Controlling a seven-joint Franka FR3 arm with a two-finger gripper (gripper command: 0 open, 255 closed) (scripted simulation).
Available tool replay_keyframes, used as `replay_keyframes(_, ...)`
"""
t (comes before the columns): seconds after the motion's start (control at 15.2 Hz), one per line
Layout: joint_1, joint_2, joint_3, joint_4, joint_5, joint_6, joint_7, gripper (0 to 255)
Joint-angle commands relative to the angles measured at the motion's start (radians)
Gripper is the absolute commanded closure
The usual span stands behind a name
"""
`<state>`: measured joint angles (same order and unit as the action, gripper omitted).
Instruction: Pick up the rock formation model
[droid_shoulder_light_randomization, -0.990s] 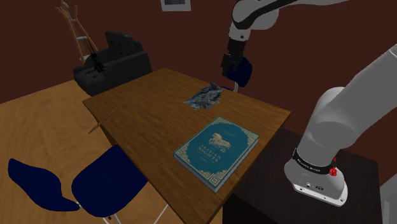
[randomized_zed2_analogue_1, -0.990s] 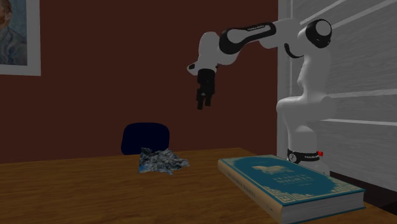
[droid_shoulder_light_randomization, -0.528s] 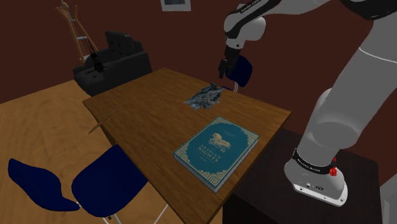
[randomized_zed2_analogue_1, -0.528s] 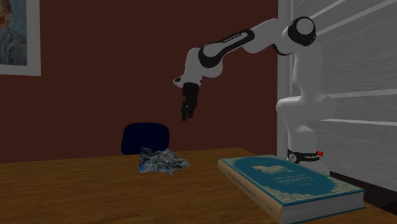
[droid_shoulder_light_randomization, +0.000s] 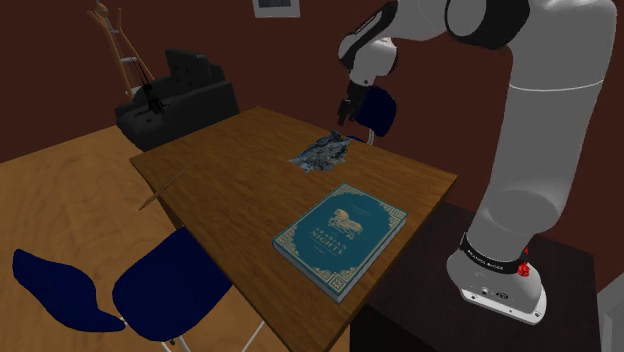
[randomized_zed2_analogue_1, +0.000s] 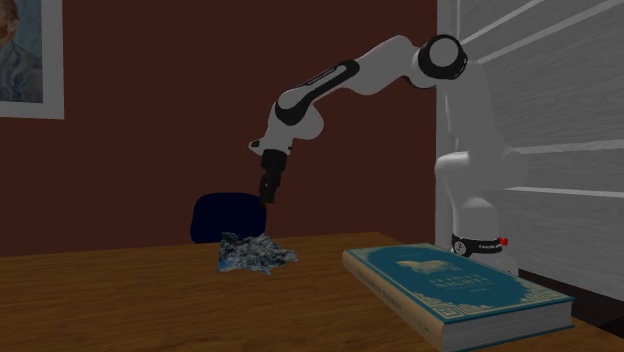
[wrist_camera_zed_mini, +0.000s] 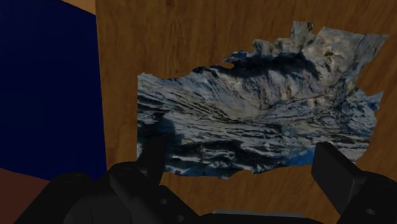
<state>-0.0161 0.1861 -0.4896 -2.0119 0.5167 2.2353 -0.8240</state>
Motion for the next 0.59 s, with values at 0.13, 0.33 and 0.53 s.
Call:
replay_keyframes(0.13, -0.069, 0.174, 0.026, 0.159, 0.127, -0.026, -0.112, 0)
replay_keyframes(0.33, -0.128, 0.299, 0.055, 0.292, 0.196, -0.053, -0.165, 0)
replay_keyframes(0.53, -0.170, 0.383, 0.077, 0.391, 0.230, -0.073, -0.188, 0)
